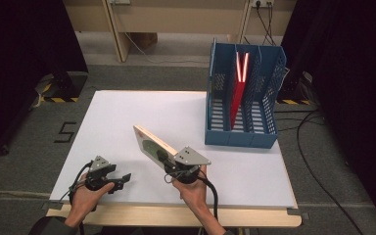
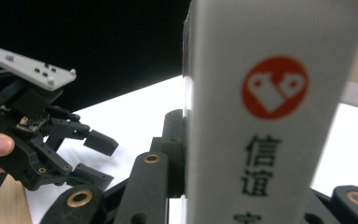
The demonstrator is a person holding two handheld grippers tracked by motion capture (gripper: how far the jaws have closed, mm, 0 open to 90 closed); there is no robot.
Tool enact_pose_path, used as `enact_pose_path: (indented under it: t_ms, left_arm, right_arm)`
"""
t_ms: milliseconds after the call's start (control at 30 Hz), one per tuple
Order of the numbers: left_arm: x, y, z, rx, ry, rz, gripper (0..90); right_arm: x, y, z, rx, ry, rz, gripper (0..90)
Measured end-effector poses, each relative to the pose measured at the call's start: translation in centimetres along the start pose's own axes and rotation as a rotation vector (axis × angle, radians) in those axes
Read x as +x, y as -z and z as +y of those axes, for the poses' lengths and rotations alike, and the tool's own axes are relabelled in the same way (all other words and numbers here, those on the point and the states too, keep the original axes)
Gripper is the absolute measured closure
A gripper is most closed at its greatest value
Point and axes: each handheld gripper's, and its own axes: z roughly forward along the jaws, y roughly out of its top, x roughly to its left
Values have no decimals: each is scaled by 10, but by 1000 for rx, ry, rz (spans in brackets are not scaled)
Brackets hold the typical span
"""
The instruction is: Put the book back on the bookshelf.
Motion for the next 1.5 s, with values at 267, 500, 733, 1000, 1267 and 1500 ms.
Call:
enact_pose_path:
  t_ms: [267,500,733,1000,1267,1500]
  left_arm:
    - [-1,-4,0,12,-10,5,225]
    - [0,-5,0,13,-2,17,174]
    - [5,-4,0,25,-11,29,168]
    - [6,-7,0,40,-27,42,166]
    - [10,-7,1,30,-25,59,166]
    - [15,-8,1,34,-18,75,166]
  right_arm:
    - [-12,37,11,-28,-6,-36,759]
    - [-22,75,18,-13,7,-76,759]
    - [-36,107,18,-23,-10,-120,759]
    - [-59,151,19,-44,-45,-222,759]
    - [-85,192,26,-66,-63,-354,759]
    - [-117,213,36,-79,-77,-486,759]
